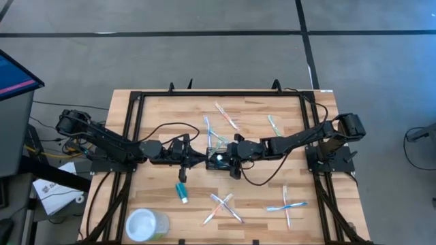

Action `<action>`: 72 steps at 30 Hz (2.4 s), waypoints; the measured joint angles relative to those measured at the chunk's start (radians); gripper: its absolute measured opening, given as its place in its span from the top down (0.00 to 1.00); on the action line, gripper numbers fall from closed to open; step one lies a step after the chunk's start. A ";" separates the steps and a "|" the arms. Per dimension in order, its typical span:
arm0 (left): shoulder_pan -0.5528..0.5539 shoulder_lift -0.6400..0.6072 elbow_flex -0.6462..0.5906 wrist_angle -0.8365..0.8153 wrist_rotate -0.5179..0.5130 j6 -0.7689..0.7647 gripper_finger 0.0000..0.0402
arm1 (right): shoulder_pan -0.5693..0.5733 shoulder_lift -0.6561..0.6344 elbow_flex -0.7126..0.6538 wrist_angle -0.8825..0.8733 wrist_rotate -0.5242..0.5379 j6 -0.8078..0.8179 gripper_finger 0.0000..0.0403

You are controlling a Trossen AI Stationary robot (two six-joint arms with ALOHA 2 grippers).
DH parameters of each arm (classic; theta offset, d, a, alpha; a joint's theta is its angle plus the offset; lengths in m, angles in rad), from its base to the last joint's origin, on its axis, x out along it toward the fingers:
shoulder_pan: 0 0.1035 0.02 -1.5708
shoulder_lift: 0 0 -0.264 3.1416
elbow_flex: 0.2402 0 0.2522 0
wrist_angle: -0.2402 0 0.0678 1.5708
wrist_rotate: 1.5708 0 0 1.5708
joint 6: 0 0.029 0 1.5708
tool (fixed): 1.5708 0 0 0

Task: Pick & Place toothbrushing station
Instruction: Put the mouthwash into the wire organizer

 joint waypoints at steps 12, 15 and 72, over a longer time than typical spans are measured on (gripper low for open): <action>0.000 0.000 0.000 0.000 0.000 -0.013 0.96 | 0.036 -0.117 0.000 -0.107 0.002 -0.026 0.77; 0.000 0.000 0.000 -0.001 0.000 -0.019 0.96 | 0.048 -0.154 0.000 -0.155 0.011 -0.026 0.77; -0.203 0.090 0.328 -1.154 0.143 -0.048 0.79 | 0.221 -0.429 0.000 -0.670 0.187 0.158 0.83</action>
